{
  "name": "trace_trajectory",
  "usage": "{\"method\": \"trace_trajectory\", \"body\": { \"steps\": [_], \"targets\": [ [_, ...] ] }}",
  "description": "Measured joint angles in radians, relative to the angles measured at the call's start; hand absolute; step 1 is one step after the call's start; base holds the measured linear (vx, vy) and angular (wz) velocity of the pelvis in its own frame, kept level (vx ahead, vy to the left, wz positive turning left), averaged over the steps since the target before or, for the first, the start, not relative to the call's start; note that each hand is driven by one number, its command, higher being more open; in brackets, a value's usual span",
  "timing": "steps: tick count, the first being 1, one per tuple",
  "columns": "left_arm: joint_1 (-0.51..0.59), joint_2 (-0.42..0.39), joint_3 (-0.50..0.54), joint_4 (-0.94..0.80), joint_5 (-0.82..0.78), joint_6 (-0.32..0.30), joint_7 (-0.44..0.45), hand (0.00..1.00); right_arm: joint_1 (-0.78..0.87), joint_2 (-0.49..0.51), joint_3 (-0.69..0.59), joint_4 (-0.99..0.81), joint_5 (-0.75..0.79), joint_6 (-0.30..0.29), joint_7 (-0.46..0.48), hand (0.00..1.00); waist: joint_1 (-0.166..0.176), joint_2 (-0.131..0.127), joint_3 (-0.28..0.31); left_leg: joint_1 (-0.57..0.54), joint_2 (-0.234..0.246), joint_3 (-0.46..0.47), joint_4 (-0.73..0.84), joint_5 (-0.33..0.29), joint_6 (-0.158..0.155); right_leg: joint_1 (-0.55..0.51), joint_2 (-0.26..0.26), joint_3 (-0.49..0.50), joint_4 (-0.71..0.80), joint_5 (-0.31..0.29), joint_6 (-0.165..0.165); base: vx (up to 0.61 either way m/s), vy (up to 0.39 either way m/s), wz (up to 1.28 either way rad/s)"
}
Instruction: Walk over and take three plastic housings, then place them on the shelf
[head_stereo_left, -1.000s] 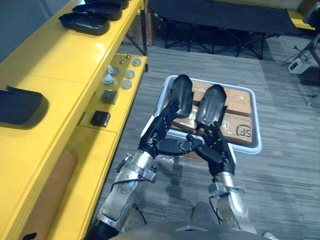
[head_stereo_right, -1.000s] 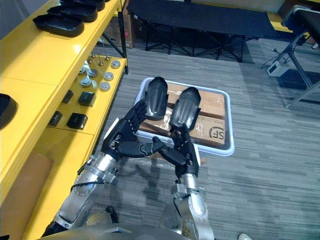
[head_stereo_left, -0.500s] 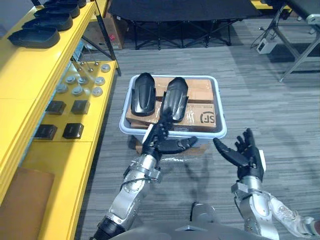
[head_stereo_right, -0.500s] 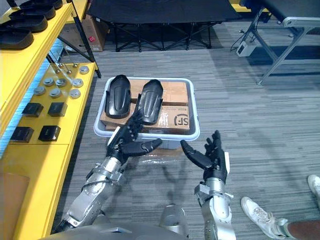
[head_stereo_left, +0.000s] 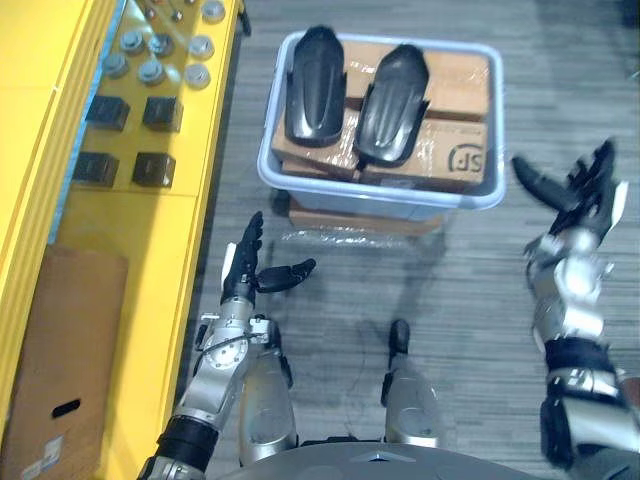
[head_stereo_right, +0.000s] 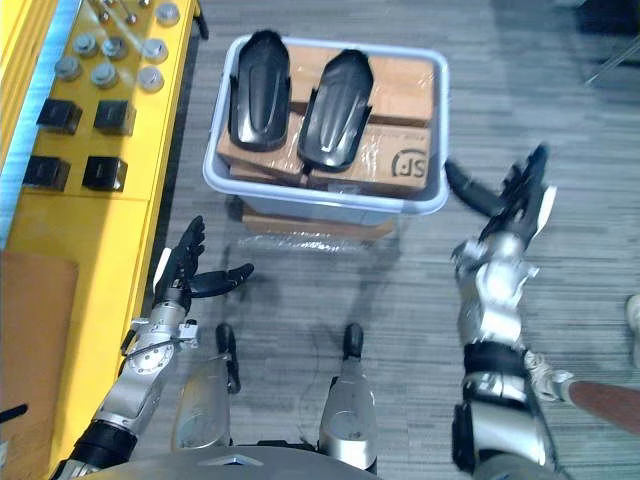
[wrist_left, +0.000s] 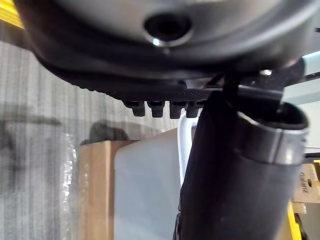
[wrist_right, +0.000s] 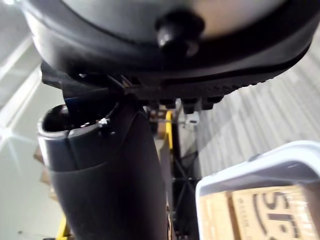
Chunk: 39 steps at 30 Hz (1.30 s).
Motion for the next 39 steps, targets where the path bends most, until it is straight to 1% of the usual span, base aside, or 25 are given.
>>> {"method": "trace_trajectory", "body": {
  "steps": [1, 2, 3, 4, 6, 7, 8, 9, 10, 11, 12, 13, 14, 15, 18, 20, 23, 25, 29, 31, 34, 36, 39],
  "targets": [
    [-0.016, -0.002, -0.010, 0.036, -0.003, 0.000, -0.009, 1.00, -0.061, -0.053, 0.027, 0.048, 0.000, 0.004, -0.005, 1.00, 0.007, 0.011, 0.014, -0.005, -0.001, -0.007, 0.000, 0.002, 0.000, -0.001, 0.001, -0.003, -0.001, 0.003, -0.002, -0.04, -0.008, 0.07],
    [-0.020, -0.002, -0.020, 0.071, -0.005, -0.003, -0.015, 1.00, -0.112, -0.088, 0.055, 0.089, 0.001, 0.015, -0.015, 1.00, 0.010, 0.018, 0.016, -0.019, -0.003, -0.018, 0.000, 0.004, 0.000, -0.008, 0.001, -0.012, 0.000, 0.003, -0.001, -0.03, -0.003, 0.12],
    [-0.019, -0.002, -0.025, 0.088, -0.005, -0.006, -0.018, 1.00, -0.138, -0.102, 0.069, 0.113, 0.001, 0.019, -0.021, 1.00, 0.012, 0.018, 0.015, -0.027, -0.004, -0.022, 0.001, 0.005, 0.000, -0.016, 0.001, -0.013, 0.002, 0.004, -0.001, -0.02, 0.006, 0.10],
    [-0.023, -0.003, -0.039, 0.127, -0.011, -0.007, -0.023, 1.00, -0.185, -0.132, 0.095, 0.163, 0.002, 0.031, -0.025, 1.00, 0.024, 0.020, 0.017, -0.041, -0.006, -0.030, 0.001, 0.006, 0.001, -0.029, 0.001, -0.015, 0.002, 0.011, -0.002, 0.00, 0.000, 0.00],
    [-0.031, -0.006, -0.072, 0.187, -0.040, -0.008, -0.032, 1.00, -0.257, -0.178, 0.133, 0.257, 0.003, 0.056, -0.024, 1.00, 0.036, 0.037, 0.028, -0.057, -0.012, -0.044, 0.007, 0.008, 0.005, -0.039, 0.000, -0.026, 0.002, 0.028, -0.003, -0.02, 0.026, 0.12],
    [-0.031, -0.013, -0.090, 0.217, -0.049, -0.010, -0.040, 1.00, -0.302, -0.209, 0.163, 0.306, 0.003, 0.087, -0.021, 1.00, 0.040, 0.057, 0.039, -0.066, -0.019, -0.054, 0.007, 0.012, 0.011, -0.041, -0.004, -0.039, 0.003, 0.039, -0.004, -0.04, 0.050, 0.17],
    [-0.031, -0.016, -0.108, 0.238, -0.068, -0.011, -0.044, 1.00, -0.338, -0.243, 0.199, 0.355, 0.003, 0.117, -0.014, 1.00, 0.057, 0.070, 0.048, -0.069, -0.025, -0.053, 0.007, 0.013, 0.013, -0.049, -0.010, -0.050, 0.007, 0.045, -0.004, -0.04, 0.050, 0.12],
    [-0.031, -0.020, -0.113, 0.249, -0.079, -0.013, -0.045, 1.00, -0.357, -0.258, 0.223, 0.382, 0.002, 0.129, -0.010, 1.00, 0.067, 0.077, 0.051, -0.072, -0.030, -0.054, 0.008, 0.013, 0.014, -0.050, -0.014, -0.053, 0.007, 0.045, -0.004, -0.04, 0.043, 0.07],
    [-0.033, -0.032, -0.119, 0.264, -0.096, -0.015, -0.040, 1.00, -0.397, -0.282, 0.260, 0.428, 0.002, 0.156, 0.002, 1.00, 0.080, 0.097, 0.058, -0.087, -0.037, -0.063, 0.017, 0.012, 0.018, -0.057, -0.020, -0.058, 0.012, 0.045, -0.004, -0.03, 0.024, 0.11],
    [-0.037, -0.037, -0.125, 0.271, -0.118, -0.019, -0.034, 1.00, -0.418, -0.295, 0.274, 0.449, 0.002, 0.168, 0.008, 1.00, 0.087, 0.107, 0.063, -0.099, -0.037, -0.068, 0.025, 0.011, 0.019, -0.065, -0.021, -0.063, 0.019, 0.045, -0.004, -0.05, 0.026, 0.21],
    [-0.049, -0.042, -0.137, 0.291, -0.155, -0.036, -0.024, 1.00, -0.460, -0.308, 0.290, 0.485, 0.003, 0.188, 0.018, 1.00, 0.097, 0.128, 0.073, -0.117, -0.043, -0.086, 0.030, 0.013, 0.022, -0.076, -0.022, -0.074, 0.025, 0.045, -0.004, -0.06, 0.019, 0.18],
    [-0.058, -0.045, -0.146, 0.303, -0.177, -0.045, -0.012, 1.00, -0.491, -0.318, 0.303, 0.519, 0.003, 0.200, 0.028, 1.00, 0.115, 0.139, 0.078, -0.132, -0.052, -0.105, 0.032, 0.015, 0.023, -0.088, -0.024, -0.079, 0.027, 0.045, -0.004, -0.07, 0.013, 0.15],
    [-0.057, -0.046, -0.150, 0.306, -0.189, -0.053, -0.006, 1.00, -0.507, -0.318, 0.309, 0.534, 0.003, 0.203, 0.034, 1.00, 0.123, 0.142, 0.079, -0.138, -0.055, -0.110, 0.033, 0.016, 0.023, -0.095, -0.025, -0.079, 0.027, 0.045, -0.004, -0.06, -0.002, 0.07],
    [-0.058, -0.054, -0.151, 0.321, -0.195, -0.065, 0.004, 1.00, -0.530, -0.322, 0.323, 0.552, 0.002, 0.212, 0.045, 1.00, 0.136, 0.152, 0.081, -0.154, -0.057, -0.116, 0.038, 0.019, 0.024, -0.105, -0.025, -0.082, 0.028, 0.045, -0.005, -0.04, -0.010, 0.03],
    [-0.053, -0.068, -0.160, 0.340, -0.195, -0.082, 0.008, 1.00, -0.536, -0.330, 0.324, 0.557, 0.000, 0.213, 0.043, 1.00, 0.142, 0.154, 0.079, -0.169, -0.068, -0.133, 0.041, 0.022, 0.025, -0.113, -0.031, -0.095, 0.031, 0.044, -0.005, -0.03, -0.008, 0.11],
    [-0.051, -0.069, -0.200, 0.344, -0.193, -0.083, 0.007, 1.00, -0.562, -0.359, 0.363, 0.564, 0.000, 0.212, 0.025, 1.00, 0.144, 0.154, 0.079, -0.174, -0.076, -0.138, 0.044, 0.023, 0.026, -0.116, -0.039, -0.104, 0.037, 0.044, -0.005, -0.03, 0.007, 0.09],
    [-0.051, -0.077, -0.221, 0.343, -0.195, -0.095, 0.005, 1.00, -0.602, -0.367, 0.364, 0.557, -0.007, 0.201, 0.005, 1.00, 0.146, 0.155, 0.079, -0.177, -0.077, -0.140, 0.051, 0.019, 0.021, -0.117, -0.040, -0.106, 0.037, 0.041, -0.008, -0.01, 0.000, 0.00],
    [-0.051, -0.083, -0.221, 0.342, -0.196, -0.098, 0.002, 1.00, -0.602, -0.377, 0.364, 0.536, -0.010, 0.195, -0.003, 1.00, 0.146, 0.156, 0.078, -0.181, -0.077, -0.143, 0.056, 0.016, 0.017, -0.118, -0.040, -0.109, 0.038, 0.040, -0.009, 0.00, 0.000, 0.00],
    [-0.045, -0.083, -0.218, 0.341, -0.196, -0.098, -0.011, 1.00, -0.601, -0.428, 0.364, 0.479, -0.016, 0.194, -0.016, 1.00, 0.138, 0.156, 0.078, -0.186, -0.077, -0.159, 0.070, 0.016, 0.017, -0.119, -0.038, -0.120, 0.057, 0.031, -0.013, -0.02, -0.014, 0.03],
    [-0.045, -0.082, -0.215, 0.340, -0.196, -0.098, -0.022, 1.00, -0.601, -0.454, 0.363, 0.456, -0.015, 0.194, -0.016, 1.00, 0.136, 0.156, 0.078, -0.185, -0.076, -0.163, 0.075, 0.015, 0.016, -0.114, -0.037, -0.124, 0.059, 0.031, -0.014, -0.01, -0.015, 0.04],
    [-0.043, -0.078, -0.206, 0.338, -0.197, -0.097, -0.039, 1.00, -0.600, -0.466, 0.363, 0.399, -0.016, 0.194, -0.001, 1.00, 0.131, 0.155, 0.079, -0.168, -0.072, -0.160, 0.075, 0.017, 0.018, -0.106, -0.036, -0.123, 0.071, 0.025, -0.021, -0.01, -0.013, -0.03],
    [-0.037, -0.078, -0.200, 0.328, -0.198, -0.097, -0.047, 1.00, -0.600, -0.466, 0.371, 0.390, -0.016, 0.201, 0.012, 1.00, 0.131, 0.155, 0.079, -0.153, -0.069, -0.156, 0.073, 0.017, 0.017, -0.093, -0.034, -0.123, 0.072, 0.021, -0.027, -0.02, -0.028, -0.05],
    [-0.035, -0.075, -0.200, 0.327, -0.199, -0.097, -0.057, 1.00, -0.599, -0.466, 0.398, 0.379, -0.043, 0.238, 0.023, 1.00, 0.133, 0.154, 0.079, -0.136, -0.068, -0.147, 0.052, 0.026, 0.013, -0.088, -0.034, -0.122, 0.073, 0.019, -0.031, -0.02, -0.032, -0.03]
  ]
}}
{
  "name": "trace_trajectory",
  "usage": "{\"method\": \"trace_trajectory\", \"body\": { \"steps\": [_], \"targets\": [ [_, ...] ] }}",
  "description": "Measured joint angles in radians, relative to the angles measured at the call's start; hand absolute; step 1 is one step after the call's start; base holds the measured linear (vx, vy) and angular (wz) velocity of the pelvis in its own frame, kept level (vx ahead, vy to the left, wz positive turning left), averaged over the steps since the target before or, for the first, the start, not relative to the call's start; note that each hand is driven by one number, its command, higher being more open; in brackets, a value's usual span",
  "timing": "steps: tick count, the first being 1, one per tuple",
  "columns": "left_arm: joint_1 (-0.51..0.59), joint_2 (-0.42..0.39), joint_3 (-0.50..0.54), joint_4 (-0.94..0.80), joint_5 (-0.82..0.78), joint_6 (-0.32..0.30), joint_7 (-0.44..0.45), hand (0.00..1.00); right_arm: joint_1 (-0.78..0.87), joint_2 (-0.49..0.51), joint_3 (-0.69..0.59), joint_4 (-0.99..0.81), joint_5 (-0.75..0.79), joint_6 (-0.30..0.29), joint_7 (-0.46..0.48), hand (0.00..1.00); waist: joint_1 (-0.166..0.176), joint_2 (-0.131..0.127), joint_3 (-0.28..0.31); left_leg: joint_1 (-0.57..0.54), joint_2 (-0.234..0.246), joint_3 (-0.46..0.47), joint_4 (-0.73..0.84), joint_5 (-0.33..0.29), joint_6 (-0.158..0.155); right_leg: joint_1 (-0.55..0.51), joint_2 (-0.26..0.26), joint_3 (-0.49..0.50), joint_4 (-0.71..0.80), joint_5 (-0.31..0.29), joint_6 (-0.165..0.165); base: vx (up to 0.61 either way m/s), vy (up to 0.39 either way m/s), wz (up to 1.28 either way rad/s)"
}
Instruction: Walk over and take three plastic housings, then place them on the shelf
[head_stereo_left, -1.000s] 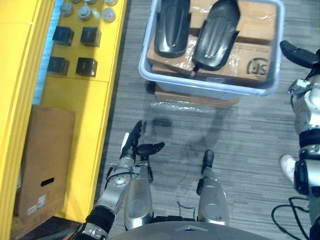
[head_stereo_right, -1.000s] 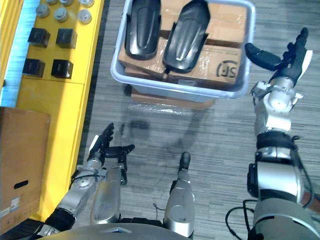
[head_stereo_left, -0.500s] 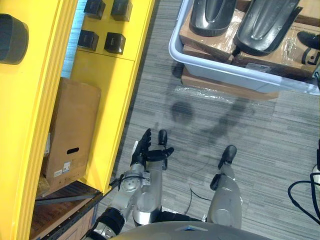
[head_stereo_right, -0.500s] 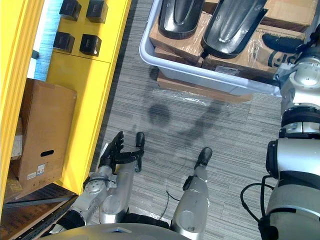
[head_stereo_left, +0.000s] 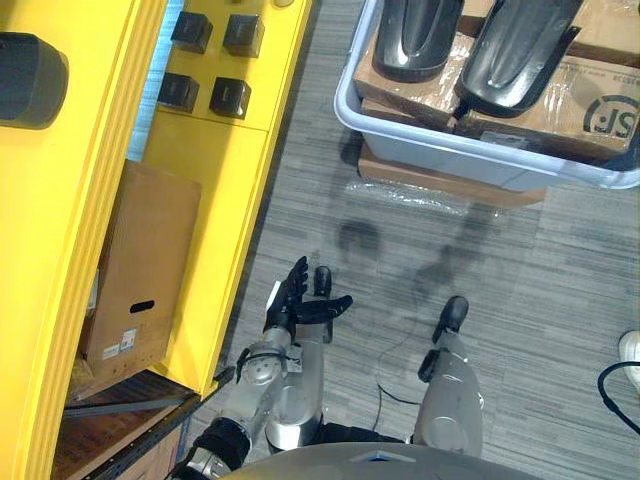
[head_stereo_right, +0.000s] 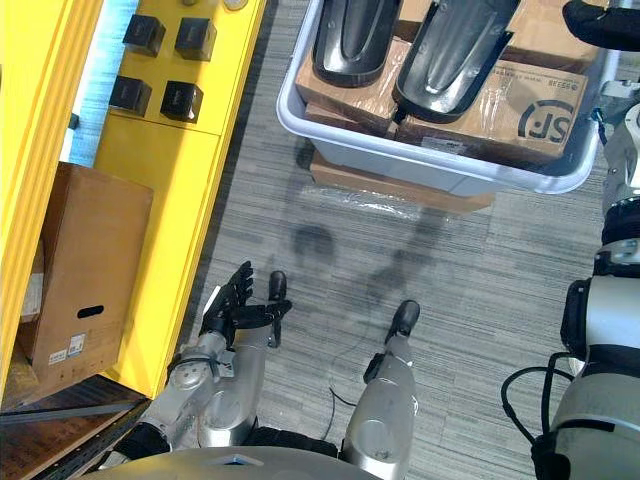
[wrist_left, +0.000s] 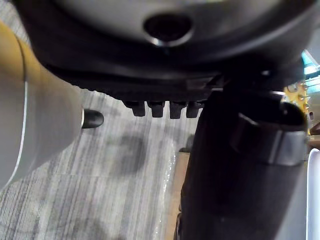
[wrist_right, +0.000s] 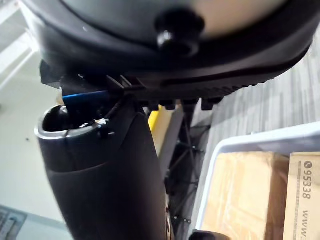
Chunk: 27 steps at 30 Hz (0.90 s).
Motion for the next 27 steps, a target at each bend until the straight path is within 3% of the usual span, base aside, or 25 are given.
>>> {"method": "trace_trajectory", "body": {
  "steps": [8, 20, 27],
  "targets": [
    [0.010, 0.008, -0.072, 0.047, 0.000, -0.008, -0.001, 1.00, -0.055, 0.064, 0.115, 0.087, -0.075, 0.018, 0.023, 1.00, 0.014, -0.001, 0.000, 0.039, 0.001, 0.003, -0.106, 0.063, 0.000, -0.012, 0.001, -0.004, 0.000, -0.001, -0.003, 0.02, -0.042, 0.01],
    [-0.015, 0.001, -0.107, 0.093, -0.042, -0.047, 0.001, 1.00, -0.121, 0.071, 0.199, 0.134, -0.094, 0.017, 0.021, 1.00, 0.053, 0.002, -0.001, 0.061, -0.004, -0.021, -0.230, 0.139, -0.005, -0.026, -0.001, -0.036, 0.000, -0.003, -0.004, 0.00, -0.037, 0.07],
    [-0.020, -0.001, -0.121, 0.104, -0.042, -0.047, 0.000, 1.00, -0.123, 0.081, 0.196, 0.241, -0.133, 0.154, -0.006, 1.00, 0.062, 0.005, -0.003, 0.069, -0.007, -0.026, -0.264, 0.162, -0.003, -0.038, -0.007, -0.039, 0.018, -0.010, -0.004, -0.01, -0.018, 0.02]
  ]
}}
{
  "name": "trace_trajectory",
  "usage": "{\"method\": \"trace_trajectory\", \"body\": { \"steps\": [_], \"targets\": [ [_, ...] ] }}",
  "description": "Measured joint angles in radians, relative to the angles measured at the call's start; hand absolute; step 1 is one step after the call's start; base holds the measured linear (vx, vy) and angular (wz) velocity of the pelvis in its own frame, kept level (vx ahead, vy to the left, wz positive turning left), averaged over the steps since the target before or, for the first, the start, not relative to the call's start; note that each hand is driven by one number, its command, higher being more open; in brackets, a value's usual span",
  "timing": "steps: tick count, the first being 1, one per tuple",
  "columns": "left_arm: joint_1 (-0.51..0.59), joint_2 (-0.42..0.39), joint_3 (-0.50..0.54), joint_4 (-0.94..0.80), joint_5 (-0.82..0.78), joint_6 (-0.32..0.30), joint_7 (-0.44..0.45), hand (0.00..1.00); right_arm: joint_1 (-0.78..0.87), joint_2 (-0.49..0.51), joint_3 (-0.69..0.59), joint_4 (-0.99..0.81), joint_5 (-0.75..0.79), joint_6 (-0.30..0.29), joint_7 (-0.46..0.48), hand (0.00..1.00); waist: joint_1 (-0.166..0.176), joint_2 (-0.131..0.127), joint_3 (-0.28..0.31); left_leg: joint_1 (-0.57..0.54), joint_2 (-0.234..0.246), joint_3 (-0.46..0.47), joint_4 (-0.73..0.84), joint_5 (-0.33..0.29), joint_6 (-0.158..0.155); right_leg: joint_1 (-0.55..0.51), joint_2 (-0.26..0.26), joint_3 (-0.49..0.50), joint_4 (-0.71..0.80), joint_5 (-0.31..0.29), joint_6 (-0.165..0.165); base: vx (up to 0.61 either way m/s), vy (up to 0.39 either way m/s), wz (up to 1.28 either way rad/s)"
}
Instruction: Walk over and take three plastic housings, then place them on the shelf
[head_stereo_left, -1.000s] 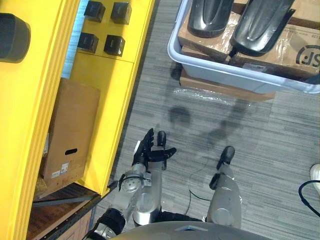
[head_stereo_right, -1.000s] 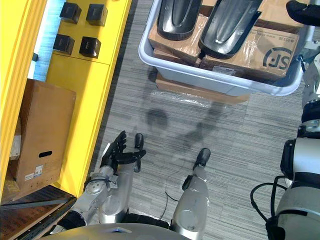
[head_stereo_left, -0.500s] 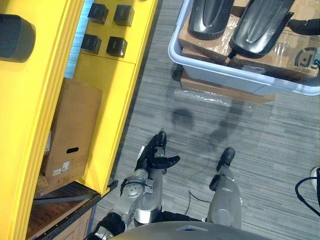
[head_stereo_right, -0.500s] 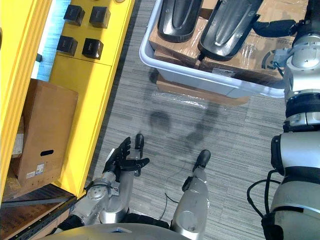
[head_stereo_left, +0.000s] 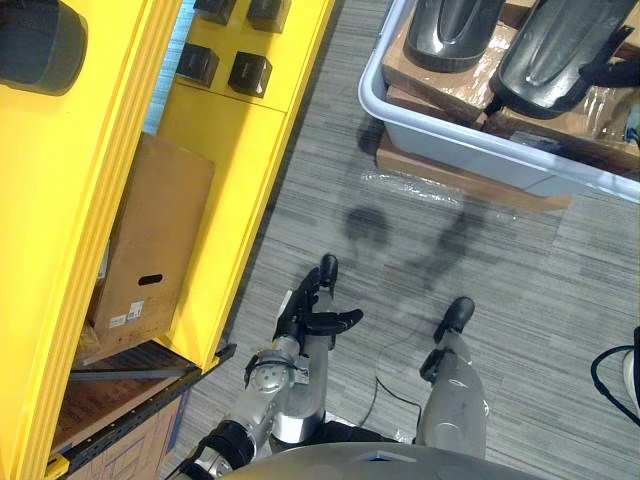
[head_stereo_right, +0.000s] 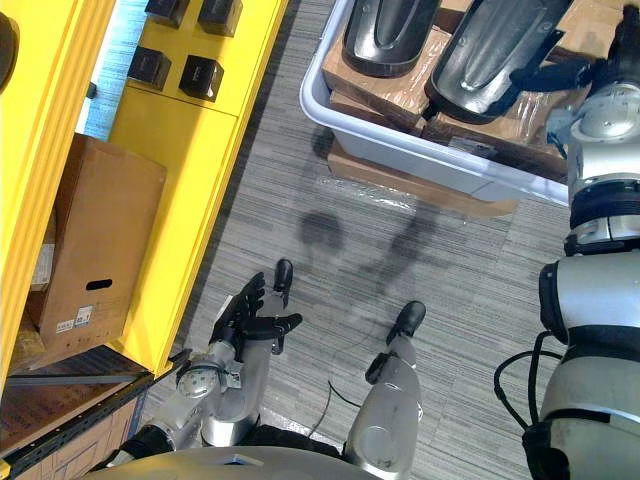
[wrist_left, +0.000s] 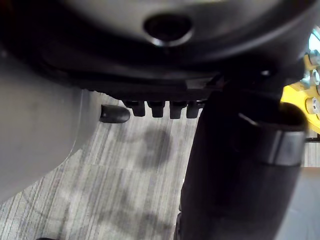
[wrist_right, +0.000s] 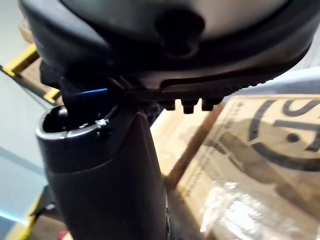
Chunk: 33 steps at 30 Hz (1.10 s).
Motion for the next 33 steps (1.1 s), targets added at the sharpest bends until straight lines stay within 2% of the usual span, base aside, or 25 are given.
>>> {"method": "trace_trajectory", "body": {
  "steps": [4, 8, 10, 11, 16, 22, 30, 33],
  "targets": [
    [-0.012, -0.007, -0.027, 0.030, -0.040, -0.009, 0.000, 1.00, -0.001, 0.000, -0.022, 0.022, -0.001, 0.044, -0.030, 1.00, 0.003, 0.022, -0.015, -0.003, -0.002, 0.002, -0.032, 0.015, -0.008, -0.028, -0.007, 0.000, 0.022, -0.010, 0.000, -0.04, -0.029, 0.01],
    [-0.017, -0.023, -0.055, 0.043, -0.071, -0.019, 0.002, 1.00, 0.000, -0.015, -0.024, 0.020, -0.041, 0.065, -0.053, 1.00, 0.026, 0.055, -0.039, -0.039, -0.002, -0.003, -0.032, 0.022, -0.008, -0.069, -0.009, -0.001, 0.034, -0.013, 0.001, -0.03, -0.040, 0.01],
    [-0.024, -0.032, -0.061, 0.055, -0.073, -0.021, 0.005, 1.00, -0.001, -0.026, -0.024, 0.017, -0.039, 0.077, -0.061, 1.00, 0.034, 0.064, -0.046, -0.048, -0.003, -0.009, -0.032, 0.022, -0.008, -0.074, -0.009, -0.009, 0.034, -0.013, 0.001, -0.02, -0.049, 0.08],
    [-0.030, -0.033, -0.070, 0.059, -0.073, -0.022, 0.009, 1.00, -0.001, -0.037, -0.030, 0.015, -0.038, 0.083, -0.062, 0.00, 0.038, 0.067, -0.048, -0.054, -0.005, -0.017, -0.033, 0.023, -0.009, -0.076, -0.010, -0.014, 0.033, -0.014, 0.001, -0.01, -0.043, 0.11],
    [-0.034, -0.036, -0.078, 0.060, -0.076, -0.038, 0.011, 1.00, 0.008, -0.087, -0.040, 0.020, -0.040, 0.102, -0.095, 0.00, 0.054, 0.069, -0.049, -0.066, -0.013, -0.033, -0.032, 0.023, -0.009, -0.082, -0.017, -0.030, 0.036, -0.018, 0.003, -0.01, -0.035, 0.10],
    [-0.034, -0.036, -0.077, 0.066, -0.083, -0.043, 0.009, 1.00, 0.022, -0.143, -0.051, 0.026, -0.042, 0.105, -0.102, 0.00, 0.048, 0.069, -0.049, -0.066, -0.014, -0.042, -0.029, 0.027, -0.004, -0.079, -0.020, -0.037, 0.053, -0.032, 0.002, 0.01, -0.041, 0.04],
    [-0.032, -0.036, -0.063, 0.067, -0.085, -0.031, 0.008, 1.00, 0.052, -0.116, -0.088, 0.056, -0.026, 0.118, -0.066, 0.00, 0.026, 0.069, -0.049, -0.040, -0.009, -0.037, -0.008, 0.011, -0.009, -0.047, -0.016, -0.033, 0.052, -0.035, -0.002, 0.01, -0.040, -0.03],
    [-0.027, -0.035, -0.051, 0.065, -0.084, -0.018, 0.008, 1.00, 0.068, -0.069, -0.089, 0.061, -0.023, 0.120, -0.069, 0.00, 0.020, 0.066, -0.048, -0.013, -0.001, -0.028, -0.011, 0.002, -0.017, -0.028, -0.009, -0.028, 0.052, -0.038, -0.008, -0.02, -0.037, -0.09]
  ]
}}
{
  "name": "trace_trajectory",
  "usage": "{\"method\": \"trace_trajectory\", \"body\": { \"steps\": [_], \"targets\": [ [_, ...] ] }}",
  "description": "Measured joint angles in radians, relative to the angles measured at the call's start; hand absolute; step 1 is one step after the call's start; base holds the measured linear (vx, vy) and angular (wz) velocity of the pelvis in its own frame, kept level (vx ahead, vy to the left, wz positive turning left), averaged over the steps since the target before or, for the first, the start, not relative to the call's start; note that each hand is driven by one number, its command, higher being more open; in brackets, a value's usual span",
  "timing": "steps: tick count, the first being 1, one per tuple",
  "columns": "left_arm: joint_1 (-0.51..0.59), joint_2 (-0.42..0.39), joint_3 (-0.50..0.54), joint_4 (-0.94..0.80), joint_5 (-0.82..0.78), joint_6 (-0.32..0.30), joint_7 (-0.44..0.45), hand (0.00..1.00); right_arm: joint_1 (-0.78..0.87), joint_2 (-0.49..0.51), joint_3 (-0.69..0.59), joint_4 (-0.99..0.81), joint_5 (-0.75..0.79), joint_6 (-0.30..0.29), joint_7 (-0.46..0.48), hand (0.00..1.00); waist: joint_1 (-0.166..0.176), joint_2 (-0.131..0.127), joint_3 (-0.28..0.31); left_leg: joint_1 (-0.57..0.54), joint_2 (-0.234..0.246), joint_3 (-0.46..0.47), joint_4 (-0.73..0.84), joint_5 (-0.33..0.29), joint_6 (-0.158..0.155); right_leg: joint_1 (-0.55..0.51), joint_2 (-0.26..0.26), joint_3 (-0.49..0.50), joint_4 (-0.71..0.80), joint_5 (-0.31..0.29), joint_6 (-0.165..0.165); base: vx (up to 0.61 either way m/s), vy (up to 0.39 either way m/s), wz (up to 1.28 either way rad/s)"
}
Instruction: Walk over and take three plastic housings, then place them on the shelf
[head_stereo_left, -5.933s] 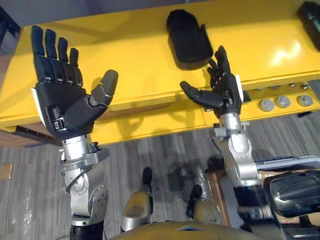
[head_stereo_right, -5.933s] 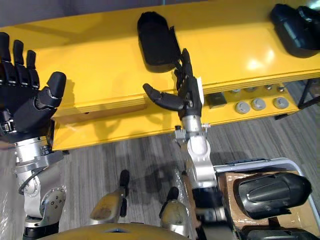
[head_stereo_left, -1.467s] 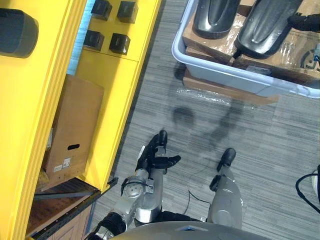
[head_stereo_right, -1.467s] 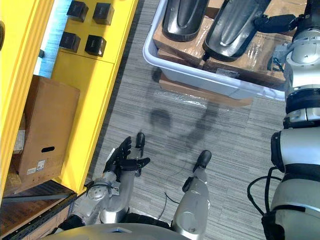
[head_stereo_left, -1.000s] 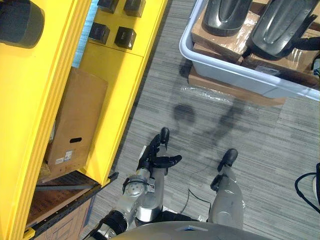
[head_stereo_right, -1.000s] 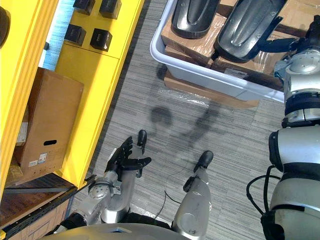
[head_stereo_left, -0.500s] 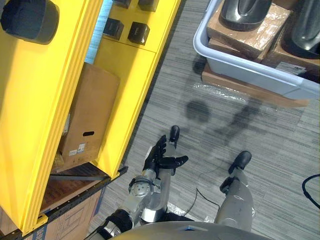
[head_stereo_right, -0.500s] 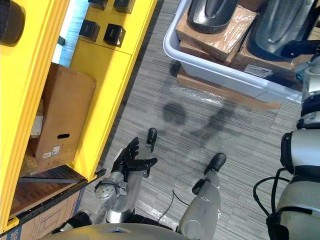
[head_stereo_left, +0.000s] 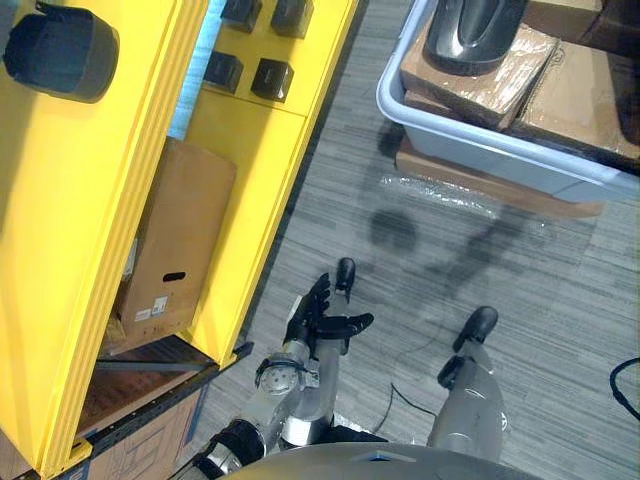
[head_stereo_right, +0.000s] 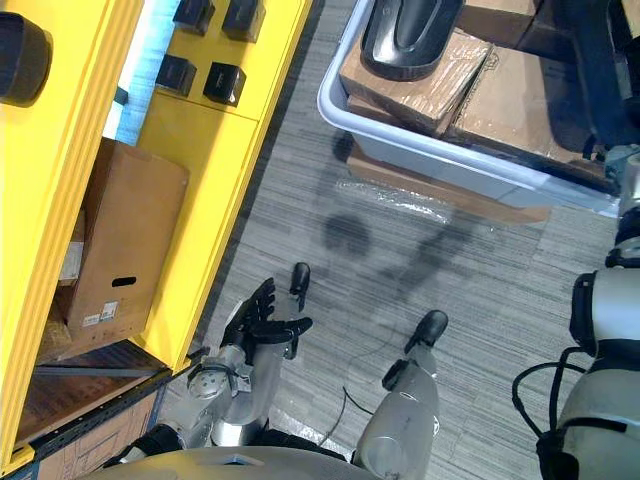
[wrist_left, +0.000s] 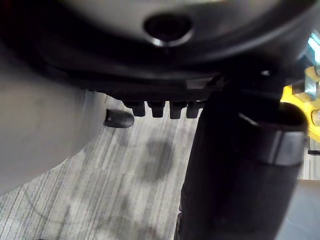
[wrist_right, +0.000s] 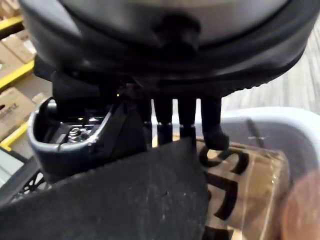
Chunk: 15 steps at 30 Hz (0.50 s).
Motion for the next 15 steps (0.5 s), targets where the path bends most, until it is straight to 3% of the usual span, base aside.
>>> {"method": "trace_trajectory", "body": {
  "steps": [8, 12, 15],
  "targets": [
    [0.047, 0.012, 0.063, -0.026, 0.003, 0.002, -0.010, 1.00, 0.004, 0.049, -0.017, -0.002, -0.004, -0.037, -0.004, 0.00, -0.031, -0.027, 0.020, 0.069, 0.015, 0.027, -0.021, 0.004, 0.004, 0.042, 0.013, 0.021, -0.005, -0.002, -0.004, 0.01, -0.041, -0.10],
    [0.091, 0.042, 0.096, -0.101, 0.003, 0.002, -0.011, 1.00, 0.005, 0.065, -0.039, -0.038, -0.050, -0.067, -0.045, 0.00, -0.066, -0.065, 0.046, 0.119, 0.018, 0.037, -0.043, 0.006, 0.004, 0.083, 0.016, 0.023, -0.020, -0.001, -0.002, 0.02, -0.026, -0.04],
    [0.120, 0.049, 0.142, -0.210, 0.001, 0.007, -0.011, 1.00, 0.026, 0.066, -0.072, -0.118, -0.117, -0.126, -0.112, 0.00, -0.086, -0.082, 0.058, 0.155, 0.018, 0.039, -0.071, 0.014, 0.004, 0.113, 0.017, 0.020, -0.029, 0.000, 0.001, 0.01, -0.007, 0.02]
  ]
}}
